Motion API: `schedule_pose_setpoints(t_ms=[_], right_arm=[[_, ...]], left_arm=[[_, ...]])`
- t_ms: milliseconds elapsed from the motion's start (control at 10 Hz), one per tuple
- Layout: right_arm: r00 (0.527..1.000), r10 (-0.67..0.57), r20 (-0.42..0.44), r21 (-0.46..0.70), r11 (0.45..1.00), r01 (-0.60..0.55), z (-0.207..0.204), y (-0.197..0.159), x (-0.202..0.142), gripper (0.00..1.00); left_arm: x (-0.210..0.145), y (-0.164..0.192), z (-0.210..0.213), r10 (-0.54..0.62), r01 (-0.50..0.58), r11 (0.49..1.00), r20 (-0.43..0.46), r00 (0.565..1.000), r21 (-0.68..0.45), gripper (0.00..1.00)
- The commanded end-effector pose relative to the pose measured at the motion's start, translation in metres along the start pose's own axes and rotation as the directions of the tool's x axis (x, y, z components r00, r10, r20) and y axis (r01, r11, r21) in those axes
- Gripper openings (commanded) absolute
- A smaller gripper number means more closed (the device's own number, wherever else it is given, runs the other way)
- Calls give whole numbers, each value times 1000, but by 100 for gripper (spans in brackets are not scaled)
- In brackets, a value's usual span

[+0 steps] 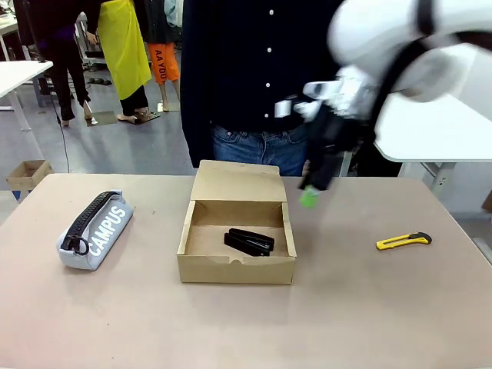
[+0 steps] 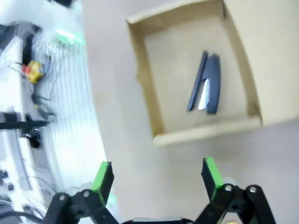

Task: Pack the items into the box.
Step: Pick up the item specified by the human and place it in the Mailer Box.

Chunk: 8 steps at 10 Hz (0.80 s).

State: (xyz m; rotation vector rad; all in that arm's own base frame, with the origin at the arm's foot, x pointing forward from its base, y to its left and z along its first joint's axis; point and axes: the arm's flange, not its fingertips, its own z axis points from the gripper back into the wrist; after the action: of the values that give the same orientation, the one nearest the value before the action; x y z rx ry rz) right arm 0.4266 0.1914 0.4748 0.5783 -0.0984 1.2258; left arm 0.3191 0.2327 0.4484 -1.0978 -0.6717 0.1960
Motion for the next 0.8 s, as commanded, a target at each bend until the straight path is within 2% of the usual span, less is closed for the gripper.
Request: schedule_pose_setpoints(t_ms=[0, 100, 200, 300, 400, 500, 600, 700], right_arm=[[865, -331, 377, 190, 942, 278, 31, 8, -98, 100], [789, -400, 466, 288, 912, 292, 41, 9, -138, 100], [669, -508, 543, 381, 859, 342, 47, 10, -181, 100], [523, -593, 612, 486, 804, 343, 49, 12, -225, 100], [399, -613, 682, 536, 790, 298, 45, 14, -277, 100], [310, -637, 706, 584, 771, 255, 33, 17, -313, 100], [194, -686, 701, 632, 724, 276, 17, 21, -344, 100], [66, -743, 666, 694, 650, 310, -3, 26, -371, 100]], left_arm=[[1, -1, -1, -18, 18, 1000, 18, 1000, -22, 100], [1, -1, -1, -18, 18, 1000, 18, 1000, -22, 100], [1, -1, -1, -18, 18, 1000, 18, 1000, -22, 100], [1, -1, -1, -18, 18, 1000, 18, 1000, -22, 100], [1, -1, -1, -18, 18, 1000, 18, 1000, -22, 100], [1, -1, -1, -18, 18, 1000, 18, 1000, -22, 100], [1, -1, -1, -18, 18, 1000, 18, 1000, -22, 100], [1, -1, -1, -18, 18, 1000, 18, 1000, -22, 100]])
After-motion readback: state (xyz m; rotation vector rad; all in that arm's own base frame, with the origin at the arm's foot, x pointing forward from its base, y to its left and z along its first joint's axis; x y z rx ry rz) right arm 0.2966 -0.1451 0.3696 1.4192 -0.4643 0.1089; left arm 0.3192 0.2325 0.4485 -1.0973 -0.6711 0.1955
